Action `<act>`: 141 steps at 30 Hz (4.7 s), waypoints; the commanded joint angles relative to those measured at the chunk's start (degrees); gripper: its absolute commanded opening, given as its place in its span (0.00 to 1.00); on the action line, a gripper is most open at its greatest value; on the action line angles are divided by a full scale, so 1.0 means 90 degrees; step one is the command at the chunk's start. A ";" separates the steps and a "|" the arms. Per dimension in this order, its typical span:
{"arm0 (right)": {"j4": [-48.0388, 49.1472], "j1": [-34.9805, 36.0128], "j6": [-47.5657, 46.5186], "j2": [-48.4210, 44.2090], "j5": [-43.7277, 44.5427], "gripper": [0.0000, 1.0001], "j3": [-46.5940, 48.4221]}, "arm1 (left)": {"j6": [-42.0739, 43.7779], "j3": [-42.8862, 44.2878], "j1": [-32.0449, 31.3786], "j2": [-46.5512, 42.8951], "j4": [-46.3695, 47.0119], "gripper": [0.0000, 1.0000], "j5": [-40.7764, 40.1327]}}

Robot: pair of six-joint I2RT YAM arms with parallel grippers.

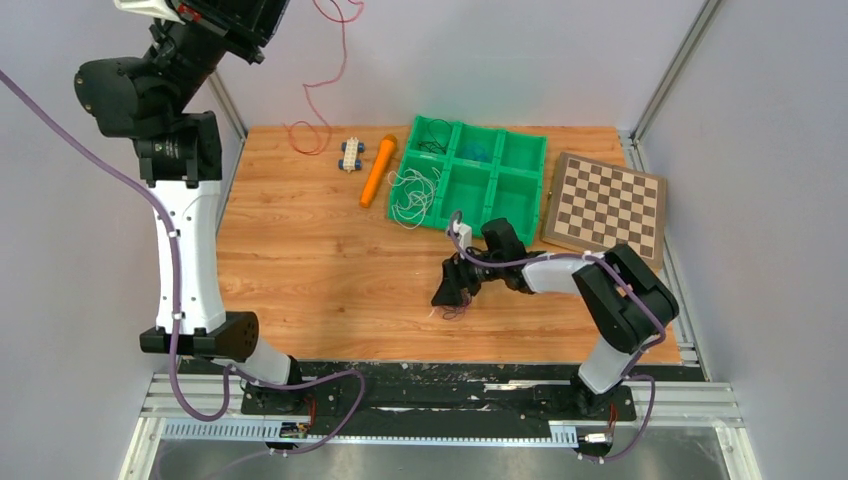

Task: Untangle the cables

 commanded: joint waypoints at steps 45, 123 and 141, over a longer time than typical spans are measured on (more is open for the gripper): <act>-0.2934 -0.0861 -0.1744 -0.2406 0.0982 0.00 0.5791 | 0.0601 -0.4055 -0.2422 -0.0842 -0.0577 0.58 0.1162; -0.6586 -0.1387 -0.2870 -0.0272 -0.0876 0.66 0.2470 | 0.2766 -1.0130 -0.2746 -0.1584 -0.1440 0.72 0.1290; -0.5374 -0.0856 -0.1495 0.0086 0.0266 0.75 0.2183 | 0.2908 -0.9533 -0.3559 0.1005 0.0153 0.58 0.0459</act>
